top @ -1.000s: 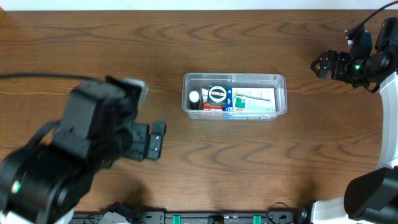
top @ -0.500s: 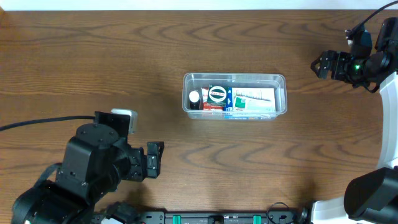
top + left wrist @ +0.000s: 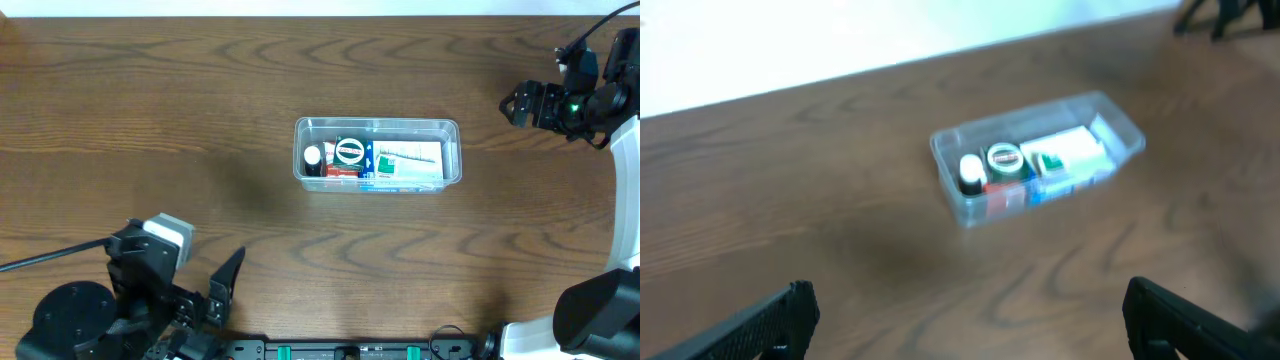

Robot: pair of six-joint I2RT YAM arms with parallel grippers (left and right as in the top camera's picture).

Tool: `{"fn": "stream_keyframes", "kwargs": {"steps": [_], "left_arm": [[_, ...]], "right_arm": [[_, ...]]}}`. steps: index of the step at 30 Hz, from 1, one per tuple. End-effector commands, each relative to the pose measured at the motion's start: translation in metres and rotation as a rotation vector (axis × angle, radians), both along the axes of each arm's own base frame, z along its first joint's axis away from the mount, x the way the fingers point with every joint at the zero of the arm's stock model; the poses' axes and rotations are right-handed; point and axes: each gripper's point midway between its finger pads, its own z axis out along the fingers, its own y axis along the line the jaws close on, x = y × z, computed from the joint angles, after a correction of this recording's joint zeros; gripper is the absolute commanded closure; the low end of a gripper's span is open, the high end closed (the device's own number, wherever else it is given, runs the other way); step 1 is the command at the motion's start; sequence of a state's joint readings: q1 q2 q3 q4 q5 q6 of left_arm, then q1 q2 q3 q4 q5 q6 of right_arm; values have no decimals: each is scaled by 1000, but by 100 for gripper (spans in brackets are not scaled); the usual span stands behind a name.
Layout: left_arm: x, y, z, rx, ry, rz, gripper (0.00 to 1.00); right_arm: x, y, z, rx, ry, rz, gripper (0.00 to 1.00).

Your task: Pack container

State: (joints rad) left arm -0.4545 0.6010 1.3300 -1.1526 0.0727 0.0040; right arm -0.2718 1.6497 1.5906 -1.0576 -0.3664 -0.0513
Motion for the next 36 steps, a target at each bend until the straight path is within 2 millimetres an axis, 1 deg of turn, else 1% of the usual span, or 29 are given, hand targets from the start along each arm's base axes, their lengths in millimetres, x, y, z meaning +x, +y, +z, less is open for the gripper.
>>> {"fn": "stream_keyframes", "kwargs": {"steps": [1, 11, 14, 17, 21, 24, 28, 32, 36], "left_arm": [[-4, -3, -7, 63, 4, -61, 2], [-16, 4, -27, 116, 88, -65, 2], [-15, 4, -29, 120, 91, -67, 2], [-11, 6, -36, 120, 91, -41, 2], [13, 16, -35, 66, -30, 79, 2], [31, 26, -37, 19, -176, 168, 2], [46, 37, -50, -36, -369, 247, 2], [58, 42, -62, -73, -539, 284, 2], [73, 42, -83, -95, -616, 289, 2]], "right_arm": [[0, -1, 8, 0, -21, -6, 1], [0, -1, 8, 0, -21, -6, 1], [0, -1, 8, 0, -21, -6, 1], [0, -1, 9, 0, -21, -6, 1], [0, -1, 9, 0, -21, -6, 1], [0, -1, 8, 0, -21, -6, 1], [0, -1, 9, 0, -21, -6, 1], [0, -1, 9, 0, -21, -6, 1], [0, -1, 9, 1, -21, -6, 1]]}}
